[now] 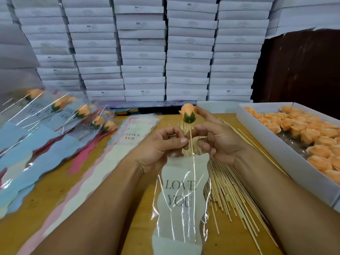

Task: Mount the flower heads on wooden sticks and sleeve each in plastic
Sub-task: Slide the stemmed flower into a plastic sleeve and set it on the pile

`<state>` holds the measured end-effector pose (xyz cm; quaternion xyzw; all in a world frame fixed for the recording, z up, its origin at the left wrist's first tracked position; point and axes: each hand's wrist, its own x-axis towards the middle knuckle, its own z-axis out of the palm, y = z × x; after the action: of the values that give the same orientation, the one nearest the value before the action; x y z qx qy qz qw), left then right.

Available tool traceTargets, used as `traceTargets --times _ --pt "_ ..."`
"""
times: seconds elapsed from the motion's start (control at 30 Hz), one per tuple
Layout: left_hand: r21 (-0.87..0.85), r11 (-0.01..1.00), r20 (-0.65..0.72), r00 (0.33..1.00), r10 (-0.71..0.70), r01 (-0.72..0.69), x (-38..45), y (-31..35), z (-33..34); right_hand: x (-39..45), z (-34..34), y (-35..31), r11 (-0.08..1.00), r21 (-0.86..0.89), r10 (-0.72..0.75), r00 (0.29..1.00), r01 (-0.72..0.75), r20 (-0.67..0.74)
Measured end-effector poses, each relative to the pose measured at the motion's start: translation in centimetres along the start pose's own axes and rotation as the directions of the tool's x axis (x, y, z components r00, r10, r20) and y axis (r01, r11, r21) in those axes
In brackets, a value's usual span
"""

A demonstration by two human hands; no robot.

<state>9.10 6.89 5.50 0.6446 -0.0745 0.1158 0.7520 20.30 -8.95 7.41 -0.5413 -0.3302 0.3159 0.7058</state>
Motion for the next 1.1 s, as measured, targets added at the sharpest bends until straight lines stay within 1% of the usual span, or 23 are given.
traceTargets --times 0.07,0.17,0.23,0.37,0.5,0.63,0.77,0.93,1.1 --pt "-0.016 1.000 0.014 1.000 0.006 -0.006 0.0 -0.1 0.0 0.1 0.1 0.0 1.000 0.013 0.003 1.000 -0.003 0.006" --pt "-0.043 0.999 -0.004 1.000 -0.005 0.005 0.1 -0.2 -0.2 0.2 0.2 0.3 0.999 -0.040 -0.006 1.000 0.005 -0.012" --pt "-0.068 0.998 -0.005 1.000 -0.005 0.004 0.1 -0.3 -0.2 0.3 0.3 0.5 0.997 -0.073 -0.012 0.998 0.008 -0.055" --pt "-0.068 0.997 0.009 0.999 -0.036 0.036 0.1 -0.5 -0.1 0.3 0.6 0.7 0.997 -0.074 -0.024 0.992 0.015 -0.122" --pt "-0.046 0.998 0.052 0.998 -0.039 0.041 0.1 -0.4 0.1 0.4 0.6 0.9 0.999 -0.033 -0.024 0.988 0.019 -0.150" --pt "-0.049 0.998 0.088 0.996 -0.023 0.027 0.1 -0.4 0.1 0.6 0.3 1.0 0.996 0.072 -0.037 0.988 0.049 -0.151" --pt "-0.005 1.000 0.055 0.998 -0.005 0.005 0.2 -0.6 0.0 0.7 -0.1 1.0 0.993 0.116 -0.020 0.989 0.038 -0.149" --pt "0.029 0.999 0.000 1.000 0.026 -0.026 0.2 -0.4 0.2 0.7 0.0 1.0 0.999 0.026 0.027 0.988 -0.023 -0.155" --pt "0.082 0.996 -0.042 0.998 0.043 -0.040 -0.1 -0.1 0.4 0.6 -0.1 1.0 0.998 -0.057 0.022 0.988 -0.031 -0.154"
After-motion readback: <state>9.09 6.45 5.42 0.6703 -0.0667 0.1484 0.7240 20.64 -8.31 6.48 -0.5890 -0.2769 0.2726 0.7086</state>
